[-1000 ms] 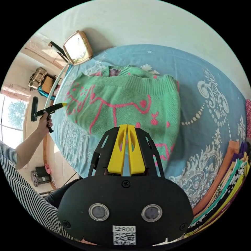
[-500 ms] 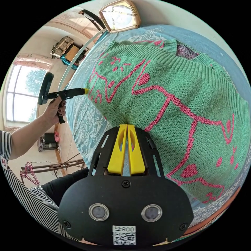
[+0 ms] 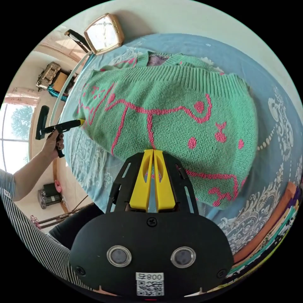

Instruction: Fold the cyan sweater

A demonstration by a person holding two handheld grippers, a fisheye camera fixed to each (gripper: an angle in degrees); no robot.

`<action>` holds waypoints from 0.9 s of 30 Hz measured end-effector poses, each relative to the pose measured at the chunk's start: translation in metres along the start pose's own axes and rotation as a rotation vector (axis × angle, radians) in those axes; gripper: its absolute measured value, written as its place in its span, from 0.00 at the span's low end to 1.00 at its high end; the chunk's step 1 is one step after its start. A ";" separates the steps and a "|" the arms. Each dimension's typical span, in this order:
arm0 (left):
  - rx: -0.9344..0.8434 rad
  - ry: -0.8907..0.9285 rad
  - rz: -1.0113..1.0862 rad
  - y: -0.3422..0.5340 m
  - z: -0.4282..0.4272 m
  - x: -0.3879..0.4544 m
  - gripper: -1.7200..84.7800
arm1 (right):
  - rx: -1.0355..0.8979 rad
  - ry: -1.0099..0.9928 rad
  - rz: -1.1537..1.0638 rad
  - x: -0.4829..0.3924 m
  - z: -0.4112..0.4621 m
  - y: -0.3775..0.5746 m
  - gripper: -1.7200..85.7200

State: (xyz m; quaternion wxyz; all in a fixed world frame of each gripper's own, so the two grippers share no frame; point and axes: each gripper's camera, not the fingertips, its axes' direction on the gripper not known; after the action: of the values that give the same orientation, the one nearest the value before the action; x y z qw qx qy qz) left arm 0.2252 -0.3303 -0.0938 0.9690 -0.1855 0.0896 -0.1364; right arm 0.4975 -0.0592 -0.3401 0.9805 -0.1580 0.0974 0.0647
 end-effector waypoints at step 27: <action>0.271 0.335 -0.407 0.090 -0.094 -0.173 0.13 | 0.170 -0.089 0.166 0.025 -0.054 0.002 0.03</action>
State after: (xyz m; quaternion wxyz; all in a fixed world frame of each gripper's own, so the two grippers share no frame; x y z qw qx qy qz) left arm 0.0608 -0.2297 -0.1930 0.9093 -0.0433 0.1903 -0.3674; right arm 0.5125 -0.0726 -0.3965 0.9849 -0.0625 0.0719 0.1443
